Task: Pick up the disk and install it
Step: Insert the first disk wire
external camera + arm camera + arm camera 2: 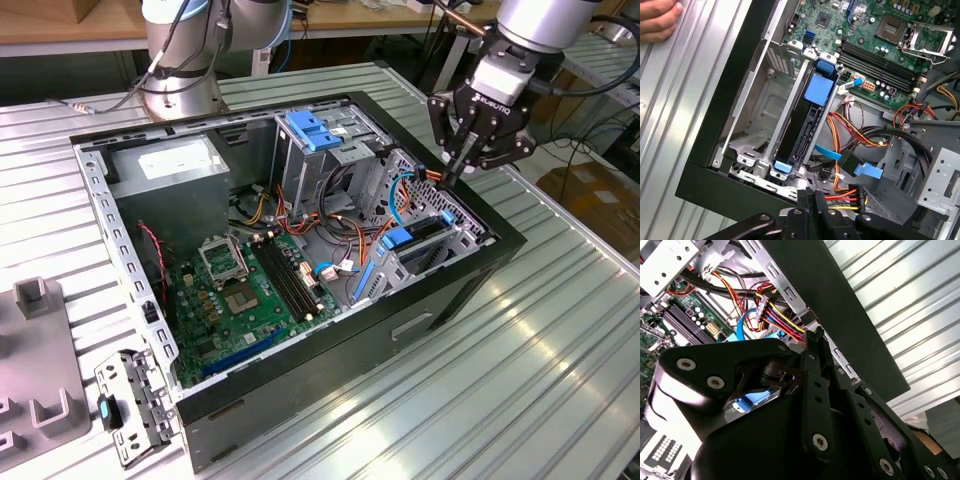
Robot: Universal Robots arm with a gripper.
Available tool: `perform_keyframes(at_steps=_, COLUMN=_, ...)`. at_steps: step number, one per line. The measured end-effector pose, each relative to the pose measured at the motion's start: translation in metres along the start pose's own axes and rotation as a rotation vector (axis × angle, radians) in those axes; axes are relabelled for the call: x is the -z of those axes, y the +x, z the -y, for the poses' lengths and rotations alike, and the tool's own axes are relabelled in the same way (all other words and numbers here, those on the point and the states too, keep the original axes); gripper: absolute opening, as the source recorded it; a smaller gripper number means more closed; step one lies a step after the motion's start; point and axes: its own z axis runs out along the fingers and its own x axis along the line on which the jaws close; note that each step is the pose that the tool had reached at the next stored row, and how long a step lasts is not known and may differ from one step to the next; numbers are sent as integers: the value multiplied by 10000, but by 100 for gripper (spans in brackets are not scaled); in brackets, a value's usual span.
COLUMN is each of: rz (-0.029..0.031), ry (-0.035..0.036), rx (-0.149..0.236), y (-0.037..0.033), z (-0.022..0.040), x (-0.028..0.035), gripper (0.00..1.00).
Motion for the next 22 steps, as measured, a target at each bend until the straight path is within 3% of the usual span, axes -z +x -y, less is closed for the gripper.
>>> perform_keyframes(at_steps=8, rz=-16, ry=-20, rx=-1365, y=-1, z=-3, x=0, gripper=16)
perform_keyframes(at_steps=11, rz=-29, ry=-35, rx=-2395, y=-1, z=-3, x=-1, gripper=16)
perform_keyframes(at_steps=12, rz=-31, ry=-38, rx=-2568, y=-1, z=-3, x=-1, gripper=16)
perform_keyframes(at_steps=15, rz=-34, ry=-41, rx=-2758, y=-3, z=-7, x=-1, gripper=16)
perform_keyframes(at_steps=20, rz=-34, ry=-41, rx=-2759, y=-53, z=-129, x=-5, gripper=16)
perform_keyframes(at_steps=22, rz=-36, ry=-43, rx=-2926, y=-60, z=-146, x=-26, gripper=16)
